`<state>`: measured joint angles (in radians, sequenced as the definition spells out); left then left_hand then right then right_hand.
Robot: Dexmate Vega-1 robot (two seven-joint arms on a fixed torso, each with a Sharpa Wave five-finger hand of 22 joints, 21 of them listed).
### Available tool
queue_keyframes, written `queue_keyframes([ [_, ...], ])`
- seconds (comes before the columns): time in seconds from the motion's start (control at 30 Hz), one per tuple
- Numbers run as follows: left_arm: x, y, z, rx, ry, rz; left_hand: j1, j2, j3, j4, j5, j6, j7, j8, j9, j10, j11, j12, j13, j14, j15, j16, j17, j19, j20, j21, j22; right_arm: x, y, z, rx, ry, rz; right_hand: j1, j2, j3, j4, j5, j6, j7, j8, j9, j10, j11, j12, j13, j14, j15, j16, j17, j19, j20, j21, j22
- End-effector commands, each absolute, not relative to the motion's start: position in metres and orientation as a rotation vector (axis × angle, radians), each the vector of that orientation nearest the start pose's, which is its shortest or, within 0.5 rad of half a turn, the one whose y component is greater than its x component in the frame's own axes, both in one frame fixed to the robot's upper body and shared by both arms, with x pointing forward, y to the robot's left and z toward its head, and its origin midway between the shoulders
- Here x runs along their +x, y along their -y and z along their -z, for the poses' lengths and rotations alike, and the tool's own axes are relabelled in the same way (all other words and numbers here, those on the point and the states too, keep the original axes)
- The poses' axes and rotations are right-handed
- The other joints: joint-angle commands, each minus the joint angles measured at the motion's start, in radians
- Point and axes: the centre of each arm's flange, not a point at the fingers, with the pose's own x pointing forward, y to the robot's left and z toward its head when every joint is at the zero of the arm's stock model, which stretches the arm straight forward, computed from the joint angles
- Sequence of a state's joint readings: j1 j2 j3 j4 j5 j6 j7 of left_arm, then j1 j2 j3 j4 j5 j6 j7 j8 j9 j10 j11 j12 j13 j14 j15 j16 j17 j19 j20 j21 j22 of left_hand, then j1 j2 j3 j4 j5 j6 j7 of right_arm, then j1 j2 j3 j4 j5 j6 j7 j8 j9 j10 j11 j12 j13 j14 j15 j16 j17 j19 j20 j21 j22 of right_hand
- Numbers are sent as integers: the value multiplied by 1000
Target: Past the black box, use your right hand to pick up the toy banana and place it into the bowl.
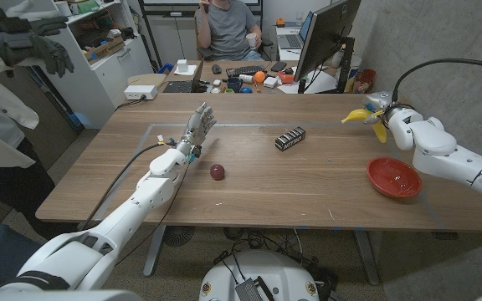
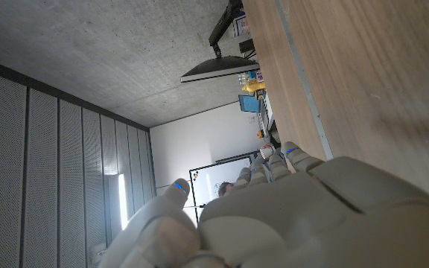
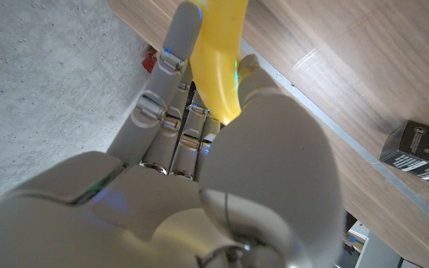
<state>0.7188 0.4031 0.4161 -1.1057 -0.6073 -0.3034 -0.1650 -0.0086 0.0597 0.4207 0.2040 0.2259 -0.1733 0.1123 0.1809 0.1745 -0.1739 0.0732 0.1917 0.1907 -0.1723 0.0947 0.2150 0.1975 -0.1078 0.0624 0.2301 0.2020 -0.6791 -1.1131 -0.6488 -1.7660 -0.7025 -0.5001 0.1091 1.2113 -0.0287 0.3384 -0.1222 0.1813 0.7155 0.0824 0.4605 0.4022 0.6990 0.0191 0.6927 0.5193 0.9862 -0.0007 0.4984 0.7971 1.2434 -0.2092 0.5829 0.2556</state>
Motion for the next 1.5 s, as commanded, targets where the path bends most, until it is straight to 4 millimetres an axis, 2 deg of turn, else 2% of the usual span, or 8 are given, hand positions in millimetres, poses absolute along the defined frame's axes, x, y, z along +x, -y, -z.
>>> queue_keyframes([
  [0.03, 687, -246, 27, -10, 555, 336, -4, 130, -4, -1, -2, -118, -2, 4, 5, -155, 3, 5, 4, -150, 2, 7, 2, -3, 7, 4, 2, 570, 405, -64, -1796, 193, 452, 197, 197, 0, 4, 6, 126, -100, 7, -1, 32, -20, 7, 1, 144, -209, 2, 6, -13, -16, 9, 3],
  [0.3, 689, -243, 28, -13, 553, 350, -4, 130, -4, -1, -2, -118, -3, 4, 5, -155, 2, 5, 3, -150, 2, 7, 2, -4, 8, 4, 2, 555, 412, -59, -1784, 170, 465, 199, 196, -2, 4, 6, 126, -100, 7, -4, 34, -18, 7, 0, 144, -210, 2, 13, -15, -16, 14, 5],
  [0.87, 695, -241, 26, -6, 549, 380, -4, 130, -6, -1, -2, -118, -2, 4, 5, -157, 3, 4, 3, -151, 3, 6, 2, -4, 8, 4, 2, 518, 425, -37, -1721, 95, 483, 202, 198, -5, 3, 6, 126, -98, 5, -12, 38, -16, 5, -5, 148, -210, 3, 27, -16, -17, 26, 9],
  [1.5, 699, -235, 23, 6, 545, 424, -4, 130, -7, -1, -2, -118, -2, 4, 5, -156, 4, 4, 3, -151, 3, 7, 2, -4, 8, 4, 2, 485, 419, -19, -1686, 40, 492, 206, 200, -8, 2, 6, 129, -93, 5, -19, 42, -11, 4, -9, 150, -209, 2, 41, -17, -17, 39, 13],
])
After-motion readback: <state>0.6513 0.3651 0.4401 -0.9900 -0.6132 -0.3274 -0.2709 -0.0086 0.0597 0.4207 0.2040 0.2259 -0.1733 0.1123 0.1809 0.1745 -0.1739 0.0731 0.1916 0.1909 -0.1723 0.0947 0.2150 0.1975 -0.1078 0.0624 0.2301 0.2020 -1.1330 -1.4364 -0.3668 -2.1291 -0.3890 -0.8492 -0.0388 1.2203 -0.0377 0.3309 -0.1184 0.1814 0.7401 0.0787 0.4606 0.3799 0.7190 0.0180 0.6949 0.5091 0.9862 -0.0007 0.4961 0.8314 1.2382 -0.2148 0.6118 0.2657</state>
